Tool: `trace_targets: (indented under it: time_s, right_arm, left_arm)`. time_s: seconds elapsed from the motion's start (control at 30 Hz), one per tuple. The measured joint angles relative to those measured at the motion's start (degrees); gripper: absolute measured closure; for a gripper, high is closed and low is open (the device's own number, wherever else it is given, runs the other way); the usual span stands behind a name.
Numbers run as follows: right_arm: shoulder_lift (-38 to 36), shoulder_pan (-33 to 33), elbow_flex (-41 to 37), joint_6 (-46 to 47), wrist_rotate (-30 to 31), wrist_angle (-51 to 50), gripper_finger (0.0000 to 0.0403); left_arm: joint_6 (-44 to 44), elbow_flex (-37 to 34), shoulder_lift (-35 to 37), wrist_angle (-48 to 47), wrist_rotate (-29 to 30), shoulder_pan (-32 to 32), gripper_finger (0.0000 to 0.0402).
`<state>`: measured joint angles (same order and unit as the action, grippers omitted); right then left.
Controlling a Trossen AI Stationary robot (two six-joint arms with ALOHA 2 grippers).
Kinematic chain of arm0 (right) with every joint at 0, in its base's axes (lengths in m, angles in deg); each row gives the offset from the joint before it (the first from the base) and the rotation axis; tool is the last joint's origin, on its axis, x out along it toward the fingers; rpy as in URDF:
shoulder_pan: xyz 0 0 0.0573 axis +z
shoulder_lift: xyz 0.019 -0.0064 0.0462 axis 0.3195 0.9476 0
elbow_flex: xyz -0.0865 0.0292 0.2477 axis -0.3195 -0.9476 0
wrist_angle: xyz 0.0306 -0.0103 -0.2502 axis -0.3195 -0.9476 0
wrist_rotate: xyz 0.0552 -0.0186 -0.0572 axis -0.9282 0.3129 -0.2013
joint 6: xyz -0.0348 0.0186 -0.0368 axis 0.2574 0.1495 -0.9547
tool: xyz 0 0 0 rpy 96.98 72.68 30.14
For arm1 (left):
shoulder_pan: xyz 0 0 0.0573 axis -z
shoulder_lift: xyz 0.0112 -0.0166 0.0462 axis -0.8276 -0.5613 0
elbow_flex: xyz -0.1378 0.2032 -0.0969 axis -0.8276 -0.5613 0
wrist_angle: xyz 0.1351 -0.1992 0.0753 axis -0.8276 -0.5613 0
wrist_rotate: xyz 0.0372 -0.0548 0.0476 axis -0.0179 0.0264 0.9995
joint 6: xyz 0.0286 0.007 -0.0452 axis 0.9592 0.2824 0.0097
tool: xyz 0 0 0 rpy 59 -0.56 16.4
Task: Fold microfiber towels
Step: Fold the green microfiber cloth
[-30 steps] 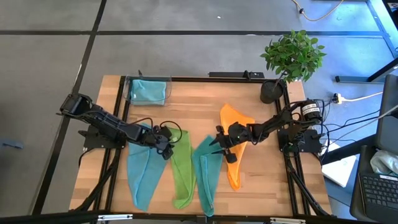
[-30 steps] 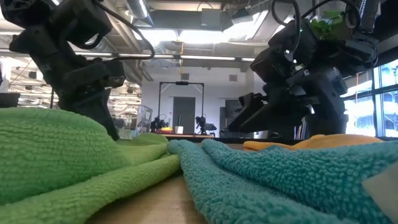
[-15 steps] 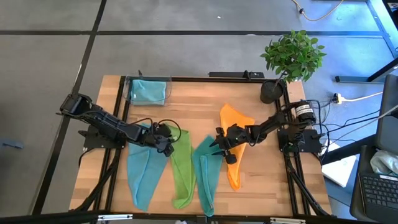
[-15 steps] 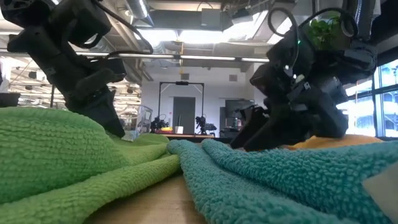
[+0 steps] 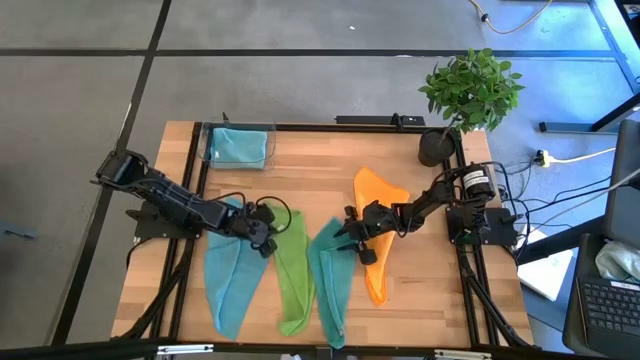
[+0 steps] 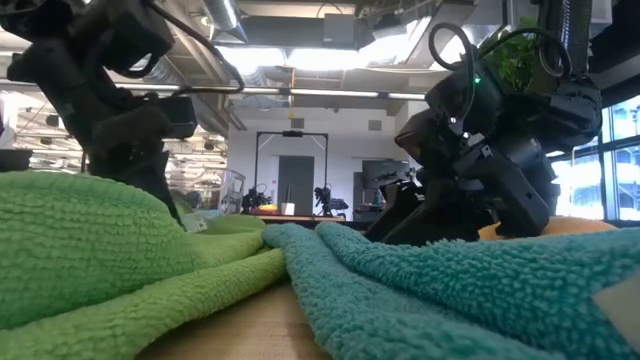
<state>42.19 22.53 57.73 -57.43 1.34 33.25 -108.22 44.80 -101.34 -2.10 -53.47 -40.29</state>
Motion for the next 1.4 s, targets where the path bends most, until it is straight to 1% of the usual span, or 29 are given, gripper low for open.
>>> trace_targets:
  time_s: [0.1, 0.2, 0.27, 0.43, 0.63, 0.77, 0.97, 1.03, 1.13, 1.27, 1.4]
  right_arm:
    - [0.0, 0.0, 0.0, -0.02, 0.0, -0.11, 0.0199]
    - [0.0, 0.0, 0.0, -0.09, 0.0, -0.14, 0.0199]
    - [0.0, -0.02, 0.0, -0.58, -0.02, -0.16, 0.0199]
    - [0.0, -0.05, 0.0, -3.61, 0.0, -0.02, 0.0199]
    - [0.0, -1.29, 0.0, -4.59, -0.05, 0.08, 0.0199]
    - [0.0, -2.42, 0.0, -4.63, -0.07, 0.09, 0.0199]
    - [0.02, -3.06, 0.0, -4.65, 0.15, 0.19, 0.0199]
    - [0.02, -3.06, -0.02, -4.63, 0.15, 0.36, 0.0199]
    - [0.02, -3.06, -0.02, -4.44, 0.14, 0.5, 0.0199]
    - [0.07, -3.06, -0.02, -2.9, 0.13, 0.54, 0.0199]
    - [0.07, -3.06, -0.02, -2.33, 0.13, 0.54, 0.0199]
  left_arm:
    - [-2.49, 0.0, 0.01, 0.02, -3.59, -0.32, 0.0392]
    - [-2.99, 0.0, 0.01, 0.04, -5.86, -0.34, 0.0381]
    - [-2.29, 0.02, 0.03, 0.04, -6.1, -0.34, 0.0375]
    - [2.58, 0.02, 1.33, -0.09, -5.76, -1.58, 0.0364]
    - [3.0, 0.04, 4.26, 0.03, -5.17, -3.95, 0.0359]
    - [3.0, 0.04, 4.8, 0.02, -7.84, -4.16, 0.0365]
    - [4.57, 0.04, 4.8, -0.41, -8.12, -4.14, 0.0395]
    - [4.59, 0.04, 4.8, -0.42, -9.05, -4.14, 0.0398]
    - [4.61, 0.04, 4.8, -0.65, -9.86, -4.14, 0.0385]
    - [7.34, 0.04, 4.78, -1.05, -8.82, -4.14, 0.0366]
    - [7.64, 0.04, 4.78, -1.03, -8.85, -4.14, 0.0355]
